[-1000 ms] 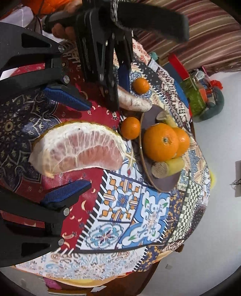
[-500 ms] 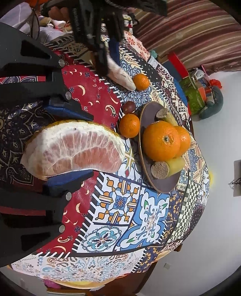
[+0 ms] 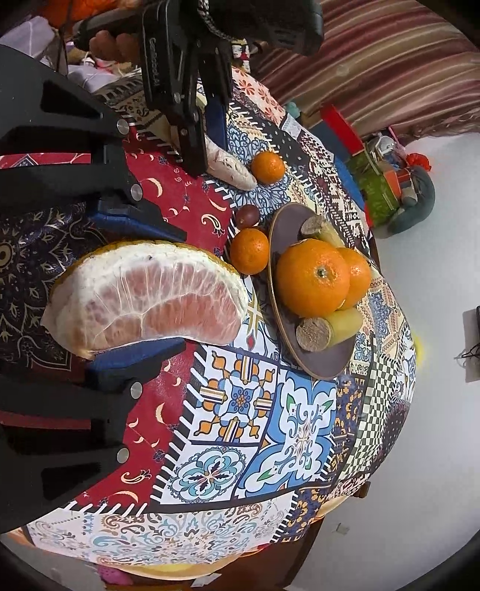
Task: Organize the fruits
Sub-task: 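Carry the pomelo segment in the left tool toward the plate while the right tool carries its segment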
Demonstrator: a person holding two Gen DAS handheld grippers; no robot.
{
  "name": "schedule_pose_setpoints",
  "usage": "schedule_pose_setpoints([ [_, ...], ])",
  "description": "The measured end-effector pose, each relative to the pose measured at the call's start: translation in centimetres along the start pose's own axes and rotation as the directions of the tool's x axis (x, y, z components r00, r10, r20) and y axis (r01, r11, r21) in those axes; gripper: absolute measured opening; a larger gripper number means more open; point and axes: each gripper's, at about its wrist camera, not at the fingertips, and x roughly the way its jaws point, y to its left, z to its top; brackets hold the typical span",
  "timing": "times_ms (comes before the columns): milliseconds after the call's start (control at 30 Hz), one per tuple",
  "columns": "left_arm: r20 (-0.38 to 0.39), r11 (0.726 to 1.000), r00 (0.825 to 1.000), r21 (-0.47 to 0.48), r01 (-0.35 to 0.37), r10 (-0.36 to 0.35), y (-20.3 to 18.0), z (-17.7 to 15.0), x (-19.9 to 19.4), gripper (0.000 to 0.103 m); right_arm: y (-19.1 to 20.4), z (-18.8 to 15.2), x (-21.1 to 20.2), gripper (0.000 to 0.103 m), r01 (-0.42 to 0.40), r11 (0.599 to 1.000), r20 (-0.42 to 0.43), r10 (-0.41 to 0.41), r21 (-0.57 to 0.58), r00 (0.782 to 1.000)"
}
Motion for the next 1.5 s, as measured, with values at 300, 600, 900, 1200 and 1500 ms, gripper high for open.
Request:
schedule_pose_setpoints([
  [300, 0.029, 0.999, 0.998, -0.014, -0.052, 0.052, -0.4, 0.2, 0.3, 0.042, -0.5, 0.4, -0.9, 0.047, 0.012, 1.000, 0.025, -0.012, 0.009, 1.000],
  [600, 0.076, 0.997, 0.994, -0.009, -0.079, 0.079, -0.3, 0.7, -1.6, 0.041, -1.0, 1.9, -2.1, 0.047, 0.031, 0.999, 0.078, -0.032, 0.016, 0.996],
  [900, 0.166, 0.997, 0.983, -0.017, -0.072, 0.074, 0.0, 3.3, -4.2, 0.041, -1.3, 4.2, -3.0, 0.047, 0.035, 0.999, 0.143, -0.037, 0.015, 0.989],
  [1200, 0.232, 0.998, 0.970, -0.024, -0.065, 0.068, 0.4, 6.0, -5.2, 0.041, -1.1, 7.1, -3.3, 0.047, 0.042, 0.999, 0.204, -0.039, -0.010, 0.978],
  [1500, 0.260, 0.998, 0.964, -0.018, -0.062, 0.064, 1.0, 9.2, -4.3, 0.041, -1.7, 10.1, -2.1, 0.047, 0.036, 0.999, 0.231, -0.030, -0.021, 0.972],
])
